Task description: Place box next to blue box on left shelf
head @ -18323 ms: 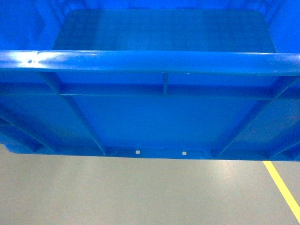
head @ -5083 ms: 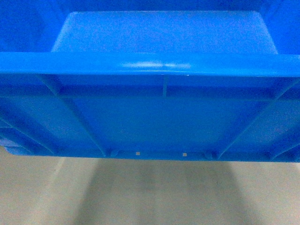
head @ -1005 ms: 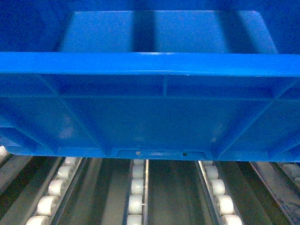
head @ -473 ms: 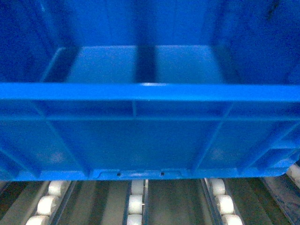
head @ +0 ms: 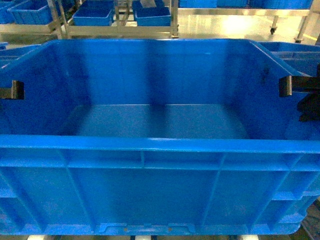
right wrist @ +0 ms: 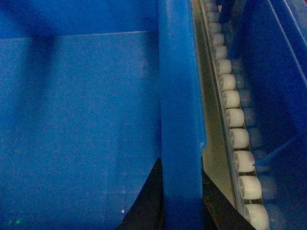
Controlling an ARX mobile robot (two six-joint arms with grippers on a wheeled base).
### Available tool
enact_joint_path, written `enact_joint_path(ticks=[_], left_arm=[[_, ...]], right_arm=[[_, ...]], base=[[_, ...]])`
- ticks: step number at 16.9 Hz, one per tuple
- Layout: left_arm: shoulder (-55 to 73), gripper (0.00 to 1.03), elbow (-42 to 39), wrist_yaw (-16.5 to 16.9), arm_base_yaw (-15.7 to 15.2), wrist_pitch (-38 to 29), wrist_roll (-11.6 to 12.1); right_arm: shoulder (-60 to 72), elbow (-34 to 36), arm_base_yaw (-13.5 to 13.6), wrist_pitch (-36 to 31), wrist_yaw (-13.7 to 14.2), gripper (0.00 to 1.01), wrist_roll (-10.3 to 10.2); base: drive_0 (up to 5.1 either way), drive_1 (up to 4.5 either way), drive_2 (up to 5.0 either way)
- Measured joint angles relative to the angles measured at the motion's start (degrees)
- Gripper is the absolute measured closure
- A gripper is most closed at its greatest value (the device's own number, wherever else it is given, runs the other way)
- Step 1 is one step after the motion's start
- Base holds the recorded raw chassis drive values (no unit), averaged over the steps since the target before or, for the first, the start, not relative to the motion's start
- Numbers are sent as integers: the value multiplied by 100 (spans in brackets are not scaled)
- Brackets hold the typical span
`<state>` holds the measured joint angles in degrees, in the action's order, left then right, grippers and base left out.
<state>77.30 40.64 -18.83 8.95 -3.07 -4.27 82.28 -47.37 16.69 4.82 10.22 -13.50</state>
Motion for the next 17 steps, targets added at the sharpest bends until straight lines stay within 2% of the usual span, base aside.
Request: enact_joint_path(ticks=[6, 8, 11, 12, 13, 15, 17], left_arm=[[24, 93, -186, 85, -96, 396, -22], [24, 93, -249, 114, -83, 229, -35], [37, 93, -286, 105, -52, 129, -50], [109, 76, -393, -514, 57, -142, -105], [149, 67, -422, -719, 105, -363, -168], [-20, 47, -411, -730, 52, -872, -286], [-363, 25, -393, -614, 0, -1460, -348]], right_arm=[[13, 192, 83, 223, -107, 93, -125], [11, 186, 131, 240, 4, 93, -138], [13, 188, 131, 192, 15, 93, -149], [9, 186, 197, 116, 44, 86, -131], [9, 186, 278, 107, 103, 77, -39], [-87, 210, 273, -181, 13, 57, 46], [-461, 372, 175, -1259, 11, 35, -79]], base=[[0, 0, 0], [0, 0, 0], [0, 0, 0], [0, 0, 0], [0, 0, 0], [0, 0, 0], [0, 0, 0]])
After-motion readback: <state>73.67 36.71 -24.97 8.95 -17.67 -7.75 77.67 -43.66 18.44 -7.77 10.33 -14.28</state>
